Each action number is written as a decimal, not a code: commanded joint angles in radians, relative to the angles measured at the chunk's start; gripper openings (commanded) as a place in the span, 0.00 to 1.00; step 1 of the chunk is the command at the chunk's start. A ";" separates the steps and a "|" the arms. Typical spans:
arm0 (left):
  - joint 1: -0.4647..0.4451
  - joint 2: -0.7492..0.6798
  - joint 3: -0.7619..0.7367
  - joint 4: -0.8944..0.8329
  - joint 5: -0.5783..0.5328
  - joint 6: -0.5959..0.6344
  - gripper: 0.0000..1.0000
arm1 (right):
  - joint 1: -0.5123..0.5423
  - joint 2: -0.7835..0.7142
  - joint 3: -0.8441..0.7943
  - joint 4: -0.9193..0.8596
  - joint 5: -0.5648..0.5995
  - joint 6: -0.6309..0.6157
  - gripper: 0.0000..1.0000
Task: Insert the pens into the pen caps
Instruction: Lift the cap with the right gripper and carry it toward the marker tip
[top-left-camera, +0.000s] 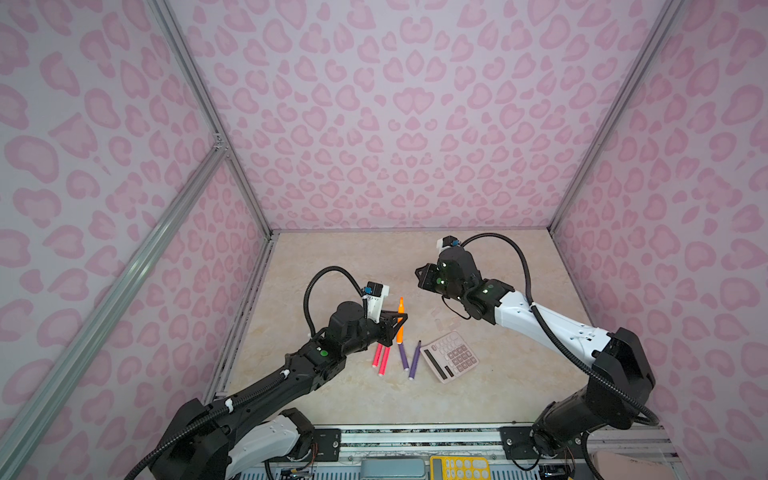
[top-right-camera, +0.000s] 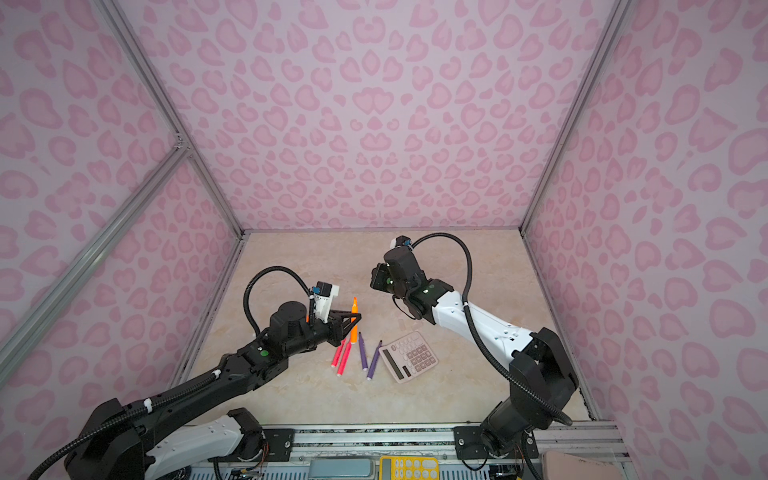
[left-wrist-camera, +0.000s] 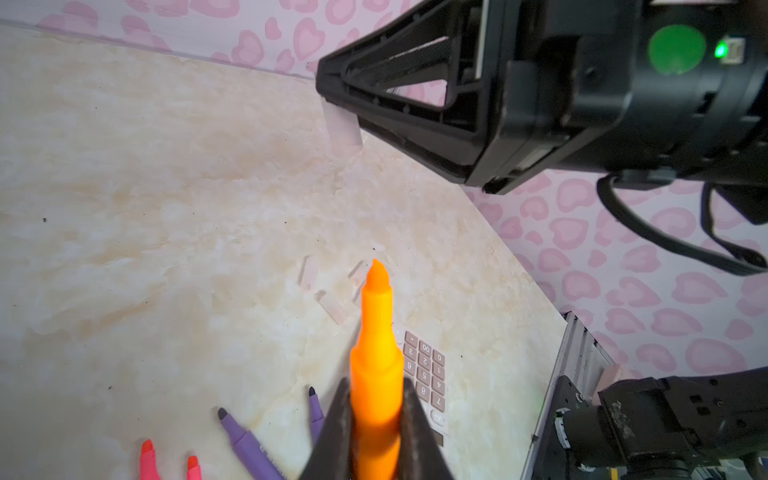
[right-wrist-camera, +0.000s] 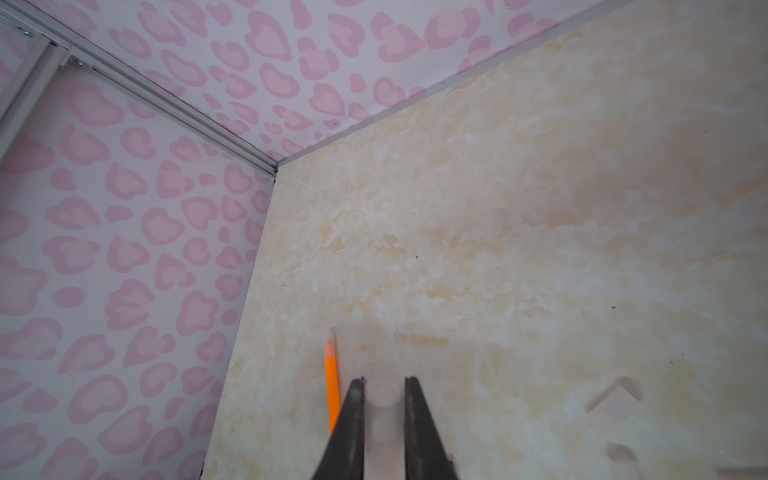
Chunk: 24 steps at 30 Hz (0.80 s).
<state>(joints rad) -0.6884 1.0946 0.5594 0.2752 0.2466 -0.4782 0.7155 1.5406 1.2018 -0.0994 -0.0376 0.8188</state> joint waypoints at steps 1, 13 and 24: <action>0.000 0.015 0.015 0.037 0.011 0.006 0.03 | 0.037 -0.029 -0.027 0.089 -0.007 -0.020 0.00; -0.002 0.048 0.025 0.057 0.062 -0.008 0.03 | 0.100 -0.051 -0.057 0.124 -0.007 -0.058 0.00; -0.002 0.066 0.032 0.058 0.062 -0.014 0.03 | 0.134 -0.046 -0.109 0.183 0.018 -0.050 0.00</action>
<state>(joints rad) -0.6903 1.1561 0.5797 0.2855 0.2989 -0.4892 0.8455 1.4921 1.1034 0.0483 -0.0525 0.7773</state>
